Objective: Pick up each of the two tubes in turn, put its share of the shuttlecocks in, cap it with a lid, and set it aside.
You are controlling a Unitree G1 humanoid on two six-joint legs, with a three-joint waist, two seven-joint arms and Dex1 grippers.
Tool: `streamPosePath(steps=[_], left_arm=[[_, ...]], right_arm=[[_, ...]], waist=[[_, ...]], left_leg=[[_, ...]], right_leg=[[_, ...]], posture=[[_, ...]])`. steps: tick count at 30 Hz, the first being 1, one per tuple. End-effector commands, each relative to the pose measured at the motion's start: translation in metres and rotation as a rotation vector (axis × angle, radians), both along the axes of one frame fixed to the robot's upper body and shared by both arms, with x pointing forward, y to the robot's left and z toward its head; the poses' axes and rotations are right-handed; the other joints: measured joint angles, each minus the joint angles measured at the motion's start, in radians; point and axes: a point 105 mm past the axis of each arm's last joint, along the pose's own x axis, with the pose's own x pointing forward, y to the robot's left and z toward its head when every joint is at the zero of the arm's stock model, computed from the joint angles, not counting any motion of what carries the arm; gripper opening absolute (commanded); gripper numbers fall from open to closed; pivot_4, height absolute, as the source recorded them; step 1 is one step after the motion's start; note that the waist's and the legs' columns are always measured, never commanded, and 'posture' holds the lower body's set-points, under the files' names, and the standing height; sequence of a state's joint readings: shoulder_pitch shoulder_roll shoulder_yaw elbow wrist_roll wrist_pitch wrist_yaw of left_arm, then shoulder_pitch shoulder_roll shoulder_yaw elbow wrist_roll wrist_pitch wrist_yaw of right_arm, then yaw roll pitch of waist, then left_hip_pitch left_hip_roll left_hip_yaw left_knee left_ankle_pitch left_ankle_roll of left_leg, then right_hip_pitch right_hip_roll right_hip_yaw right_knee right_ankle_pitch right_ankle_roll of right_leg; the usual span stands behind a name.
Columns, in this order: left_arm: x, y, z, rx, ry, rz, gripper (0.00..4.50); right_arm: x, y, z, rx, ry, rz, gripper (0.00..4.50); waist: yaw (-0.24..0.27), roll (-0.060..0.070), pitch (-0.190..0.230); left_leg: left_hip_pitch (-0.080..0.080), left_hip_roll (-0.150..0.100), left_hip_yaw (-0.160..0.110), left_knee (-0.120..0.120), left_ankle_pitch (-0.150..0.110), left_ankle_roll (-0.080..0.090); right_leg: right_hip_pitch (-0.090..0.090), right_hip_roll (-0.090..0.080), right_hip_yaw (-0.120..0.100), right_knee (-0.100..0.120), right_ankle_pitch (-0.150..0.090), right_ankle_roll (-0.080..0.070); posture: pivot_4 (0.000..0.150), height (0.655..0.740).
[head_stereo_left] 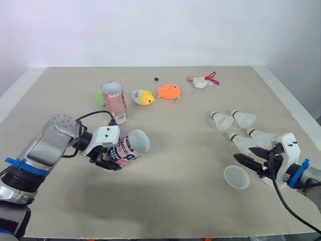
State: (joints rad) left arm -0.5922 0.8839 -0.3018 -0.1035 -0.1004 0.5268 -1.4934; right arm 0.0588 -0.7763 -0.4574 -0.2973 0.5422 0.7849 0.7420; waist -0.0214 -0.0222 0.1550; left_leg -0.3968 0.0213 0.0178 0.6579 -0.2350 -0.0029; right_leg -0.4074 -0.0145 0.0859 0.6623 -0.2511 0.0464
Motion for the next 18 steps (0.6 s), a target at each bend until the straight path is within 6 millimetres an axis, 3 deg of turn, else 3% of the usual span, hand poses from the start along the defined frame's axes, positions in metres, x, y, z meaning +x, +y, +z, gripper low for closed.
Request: streamPosePath(steps=[1, 13, 18], left_arm=[[-0.008, -0.002, -0.014, 0.011, 0.061, -0.012, 3.18], [-0.012, 0.0, -0.012, 0.01, 0.061, 0.001, 3.18], [-0.013, 0.0, -0.012, 0.011, 0.06, 0.006, 3.18]], right_arm=[[0.007, -0.003, 0.002, -0.022, -0.026, -0.007, 3.85], [0.034, -0.006, -0.006, -0.037, -0.048, -0.037, 3.85], [0.039, 0.0, -0.007, -0.038, -0.059, -0.015, 2.23]], waist=[[0.0, 0.0, 0.0], [-0.002, 0.0, 0.0], [-0.002, 0.0, 0.0]], left_leg=[[0.0, 0.0, 0.0, 0.0, 0.0, 0.0], [0.0, -0.001, 0.0, -0.001, 0.0, 0.0], [0.0, -0.001, -0.001, -0.002, 0.0, 0.001]], right_leg=[[0.0, 0.0, 0.0, 0.0, 0.0, 0.0], [0.0, -0.001, 0.0, 0.0, 0.0, 0.002], [0.0, -0.001, -0.001, 0.0, 0.0, 0.004]], posture=[[0.15, 0.74], [0.15, 0.74], [0.15, 0.74]])
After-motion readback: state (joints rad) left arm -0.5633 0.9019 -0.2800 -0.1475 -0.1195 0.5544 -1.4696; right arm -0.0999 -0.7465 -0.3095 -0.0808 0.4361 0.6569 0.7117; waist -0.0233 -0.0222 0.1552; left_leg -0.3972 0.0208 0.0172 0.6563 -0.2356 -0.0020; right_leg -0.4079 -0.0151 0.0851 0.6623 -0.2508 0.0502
